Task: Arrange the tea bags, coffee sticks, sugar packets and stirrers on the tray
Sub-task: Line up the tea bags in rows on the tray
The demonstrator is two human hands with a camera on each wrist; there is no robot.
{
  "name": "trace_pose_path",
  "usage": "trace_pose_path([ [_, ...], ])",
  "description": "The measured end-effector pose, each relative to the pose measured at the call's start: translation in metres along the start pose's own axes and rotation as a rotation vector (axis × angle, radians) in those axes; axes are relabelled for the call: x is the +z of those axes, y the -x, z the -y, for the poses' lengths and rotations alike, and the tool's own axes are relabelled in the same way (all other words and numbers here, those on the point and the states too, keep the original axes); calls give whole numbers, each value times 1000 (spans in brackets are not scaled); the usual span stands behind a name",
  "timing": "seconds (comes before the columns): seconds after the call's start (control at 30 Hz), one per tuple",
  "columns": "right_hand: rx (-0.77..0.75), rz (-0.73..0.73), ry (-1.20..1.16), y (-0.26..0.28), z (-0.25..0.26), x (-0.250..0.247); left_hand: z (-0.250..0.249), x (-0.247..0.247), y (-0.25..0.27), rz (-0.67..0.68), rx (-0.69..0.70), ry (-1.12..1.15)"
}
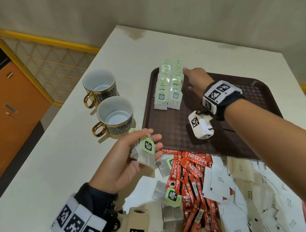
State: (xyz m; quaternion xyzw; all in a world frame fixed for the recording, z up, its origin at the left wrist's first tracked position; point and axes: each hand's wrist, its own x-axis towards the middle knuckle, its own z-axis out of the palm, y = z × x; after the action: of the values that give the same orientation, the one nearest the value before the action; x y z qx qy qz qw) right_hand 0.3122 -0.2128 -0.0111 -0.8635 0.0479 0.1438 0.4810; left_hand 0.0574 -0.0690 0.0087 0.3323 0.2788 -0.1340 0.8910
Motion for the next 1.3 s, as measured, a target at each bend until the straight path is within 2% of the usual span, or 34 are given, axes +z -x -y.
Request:
trace_pose_path([
  [0.17, 84, 100, -298, -6, 7, 18, -4, -3, -1, 9, 15, 1],
  [0.43, 136, 142, -463, -6, 7, 17, -2, -1, 0, 22, 18, 8],
  [0.53, 144, 22, -351, 21, 13, 3, -2, 0, -1, 46, 14, 26],
  [0.57, 69, -12, -248, 27, 14, -2, -2, 1, -1, 58, 12, 28],
  [0.7, -54, 190, -274, 83, 14, -12, -6, 8, -2, 110, 32, -56],
  [0.8, -199, 419, -20, 130, 8, -18, -6, 15, -3, 98, 66, -146],
  [0.9, -287, 533, 28, 159, 1, -23, -2, 19, -3, 68, 81, -166],
  [1.03, -380, 441, 41, 174, -14, -20, 4, 24, -3, 117, 65, -115],
  [1.17, -346, 320, -63, 177, -22, -31, 7, 24, -2, 185, 23, -8],
  [1.3, -371, 280, -81, 189, -21, -49, 9, 21, -4, 189, 50, -120],
])
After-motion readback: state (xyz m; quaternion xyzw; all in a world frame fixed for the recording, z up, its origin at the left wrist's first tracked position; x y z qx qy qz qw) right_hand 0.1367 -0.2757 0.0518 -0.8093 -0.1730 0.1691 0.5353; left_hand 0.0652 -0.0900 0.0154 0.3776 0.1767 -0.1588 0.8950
